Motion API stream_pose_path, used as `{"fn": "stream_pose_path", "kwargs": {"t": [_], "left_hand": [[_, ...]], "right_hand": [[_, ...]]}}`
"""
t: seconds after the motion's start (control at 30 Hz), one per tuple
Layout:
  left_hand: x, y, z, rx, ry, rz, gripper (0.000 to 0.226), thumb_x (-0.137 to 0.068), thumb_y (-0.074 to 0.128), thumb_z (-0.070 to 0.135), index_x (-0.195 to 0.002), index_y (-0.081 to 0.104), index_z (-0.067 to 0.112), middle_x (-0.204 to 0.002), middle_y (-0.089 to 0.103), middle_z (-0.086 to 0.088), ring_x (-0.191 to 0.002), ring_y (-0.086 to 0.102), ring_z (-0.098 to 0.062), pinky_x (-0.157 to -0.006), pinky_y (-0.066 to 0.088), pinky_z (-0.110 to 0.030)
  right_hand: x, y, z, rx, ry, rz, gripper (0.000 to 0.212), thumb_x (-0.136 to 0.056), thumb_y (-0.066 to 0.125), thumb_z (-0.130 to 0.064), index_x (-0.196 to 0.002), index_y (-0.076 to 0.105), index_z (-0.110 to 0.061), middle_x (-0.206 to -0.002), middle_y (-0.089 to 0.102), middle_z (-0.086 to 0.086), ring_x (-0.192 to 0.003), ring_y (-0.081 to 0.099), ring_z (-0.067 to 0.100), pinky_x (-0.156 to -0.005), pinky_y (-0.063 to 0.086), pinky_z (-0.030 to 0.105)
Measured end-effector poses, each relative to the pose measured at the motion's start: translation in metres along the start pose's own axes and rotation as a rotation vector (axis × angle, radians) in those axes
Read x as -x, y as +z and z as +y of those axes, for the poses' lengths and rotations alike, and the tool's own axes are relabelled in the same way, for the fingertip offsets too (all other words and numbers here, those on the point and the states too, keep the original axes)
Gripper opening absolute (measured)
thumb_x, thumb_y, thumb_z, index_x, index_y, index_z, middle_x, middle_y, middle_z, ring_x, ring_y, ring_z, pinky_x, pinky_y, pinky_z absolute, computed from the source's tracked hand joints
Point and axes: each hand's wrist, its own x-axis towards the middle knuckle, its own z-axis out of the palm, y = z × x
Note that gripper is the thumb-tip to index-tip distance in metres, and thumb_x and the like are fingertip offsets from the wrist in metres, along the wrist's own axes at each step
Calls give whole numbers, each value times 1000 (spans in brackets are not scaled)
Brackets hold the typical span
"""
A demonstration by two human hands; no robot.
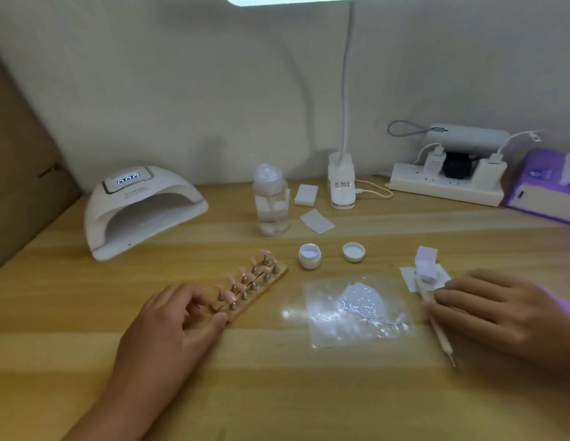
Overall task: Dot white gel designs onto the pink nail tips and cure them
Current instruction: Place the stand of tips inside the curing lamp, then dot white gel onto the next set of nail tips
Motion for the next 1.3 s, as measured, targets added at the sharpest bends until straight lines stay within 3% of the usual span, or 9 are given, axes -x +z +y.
{"fn": "stream_pose_path", "kwargs": {"t": [0.07, 0.2, 0.37, 0.43, 0.53, 0.77, 0.97, 1.07, 1.3], "left_hand": [[-5, 2, -1, 4, -12, -19, 23, -72, 83, 35, -67, 61, 37, -72, 61, 16, -75, 57, -4, -62, 45, -31], [-8, 5, 0, 4, -40, 39, 21, -69, 81, 42, -59, 64, 35, -67, 63, 16, -69, 60, -3, -61, 50, -31], [-1, 5, 4, -88, 8, 24, 20, -67, 77, 55, -64, 68, 37, -64, 60, 20, -66, 54, 3, -53, 36, -20], [-1, 5, 6, -142, 21, 23, 21, -68, 77, 56, -66, 69, 36, -65, 60, 20, -66, 56, -5, -53, 37, -20], [-10, 5, 7, -156, -2, 15, 18, -72, 77, 53, -74, 73, 36, -72, 62, 20, -72, 59, -10, -59, 45, -25], [-15, 9, 6, -57, -56, 35, 16, -72, 79, 49, -74, 67, 38, -73, 59, 22, -73, 56, -5, -61, 44, -27], [-8, 8, 1, 72, -17, 11, 19, -66, 87, 38, -70, 69, 33, -77, 65, 16, -76, 60, -7, -68, 51, -36], [-8, 10, 1, 66, -2, 14, 24, -67, 85, 42, -78, 67, 32, -85, 64, 12, -80, 58, -12, -71, 48, -35], [-9, 14, -4, 118, 63, 5, 25, -68, 85, 39, -83, 65, 37, -87, 64, 12, -79, 58, -6, -71, 47, -33]], "right_hand": [[-3, -3, -3, 12, 104, 106, 28, -99, 51, -14, -101, 77, -5, -91, 74, 9, -84, 68, 27, -83, 47, 35], [-23, -15, -13, -32, 361, 313, 11, -93, 63, -18, -103, 61, -14, -84, 73, 6, -86, 59, 18, -79, 40, 25], [-49, -17, -36, -280, 702, 471, 9, -91, 60, -21, -96, 62, -14, -81, 66, -3, -76, 58, 10, -72, 46, 24], [-58, -12, -49, -448, 906, 524, 9, -89, 57, -28, -97, 59, -24, -84, 63, -12, -81, 61, 6, -74, 44, 12], [-61, -4, -60, -618, 1092, 560, 11, -87, 53, -35, -95, 52, -28, -90, 66, -2, -84, 63, 19, -65, 42, 8], [-44, -2, -59, -634, 1108, 572, 7, -88, 55, -33, -95, 52, -32, -89, 67, -1, -81, 61, 17, -73, 41, 6], [-41, -3, -67, -604, 1037, 516, 9, -88, 56, -31, -95, 53, -27, -88, 62, -8, -78, 59, 12, -61, 42, 14], [-42, -3, -68, -597, 1030, 501, 9, -89, 56, -32, -95, 52, -30, -89, 65, -5, -79, 61, 10, -61, 43, 12], [-42, -3, -69, -635, 1080, 500, 8, -88, 59, -32, -92, 51, -34, -87, 68, -12, -80, 63, 13, -63, 44, 12]]}}
